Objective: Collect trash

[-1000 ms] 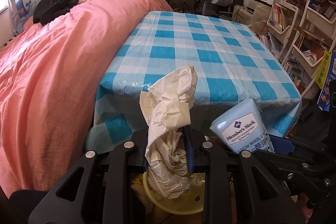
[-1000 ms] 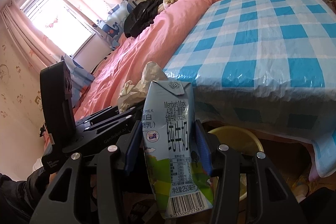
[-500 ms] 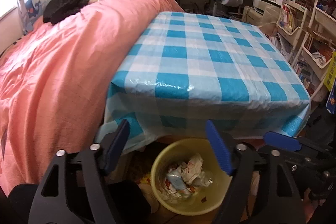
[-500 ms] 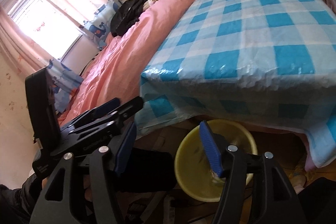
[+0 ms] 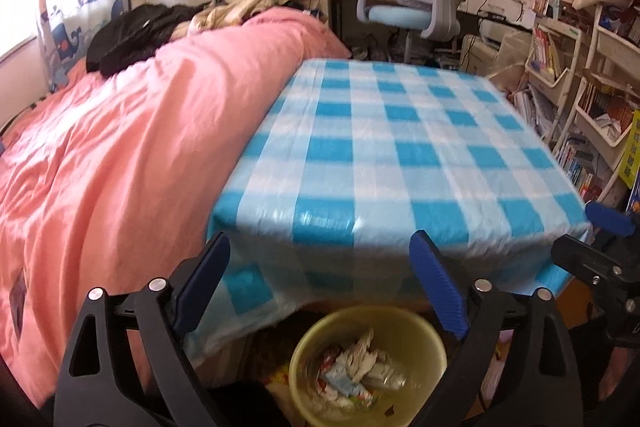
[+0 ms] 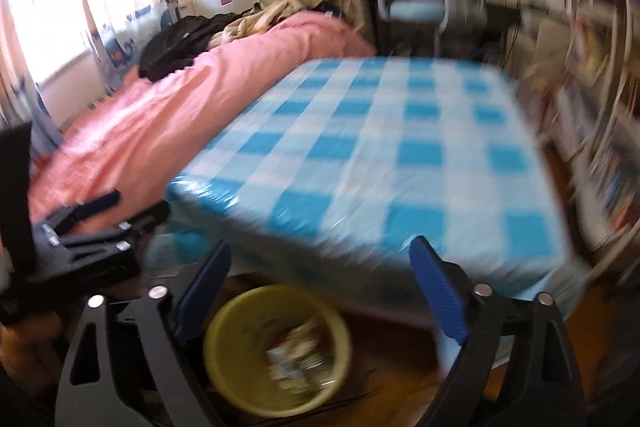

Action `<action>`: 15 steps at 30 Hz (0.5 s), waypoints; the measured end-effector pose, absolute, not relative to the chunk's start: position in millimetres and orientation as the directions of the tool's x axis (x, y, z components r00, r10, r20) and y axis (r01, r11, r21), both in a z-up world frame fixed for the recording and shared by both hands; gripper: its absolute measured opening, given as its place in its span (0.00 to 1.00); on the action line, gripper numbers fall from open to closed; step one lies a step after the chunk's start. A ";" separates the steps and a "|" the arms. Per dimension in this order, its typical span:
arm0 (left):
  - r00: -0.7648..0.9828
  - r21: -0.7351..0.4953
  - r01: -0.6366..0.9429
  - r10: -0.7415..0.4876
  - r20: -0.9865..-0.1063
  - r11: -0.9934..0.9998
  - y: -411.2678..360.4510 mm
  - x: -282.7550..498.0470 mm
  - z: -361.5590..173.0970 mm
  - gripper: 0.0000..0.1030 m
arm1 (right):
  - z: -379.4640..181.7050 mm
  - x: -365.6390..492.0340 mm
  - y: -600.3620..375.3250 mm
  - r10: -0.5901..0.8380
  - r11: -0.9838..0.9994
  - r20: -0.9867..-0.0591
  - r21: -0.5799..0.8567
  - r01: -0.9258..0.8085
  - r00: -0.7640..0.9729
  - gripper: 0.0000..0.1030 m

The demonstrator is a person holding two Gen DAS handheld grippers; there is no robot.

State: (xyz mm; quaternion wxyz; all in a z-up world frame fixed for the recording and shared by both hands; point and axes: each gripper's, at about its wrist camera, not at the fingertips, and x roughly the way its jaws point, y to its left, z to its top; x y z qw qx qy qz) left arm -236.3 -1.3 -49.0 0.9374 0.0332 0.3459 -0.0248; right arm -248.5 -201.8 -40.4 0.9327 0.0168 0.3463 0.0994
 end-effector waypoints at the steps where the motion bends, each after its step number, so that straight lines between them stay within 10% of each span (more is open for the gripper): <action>1: 0.767 0.052 0.077 -0.026 -0.641 0.996 -4.3 -230.4 -43.9 0.87 | -35.1 -244.3 -203.1 0.165 0.983 -0.634 0.046 -0.176 0.755 0.89; 15: 0.824 0.070 0.102 -0.044 -0.564 0.992 -46.8 -133.0 -6.1 0.93 | -21.7 -165.6 -228.2 0.031 0.990 -0.581 -0.095 -0.105 0.813 0.92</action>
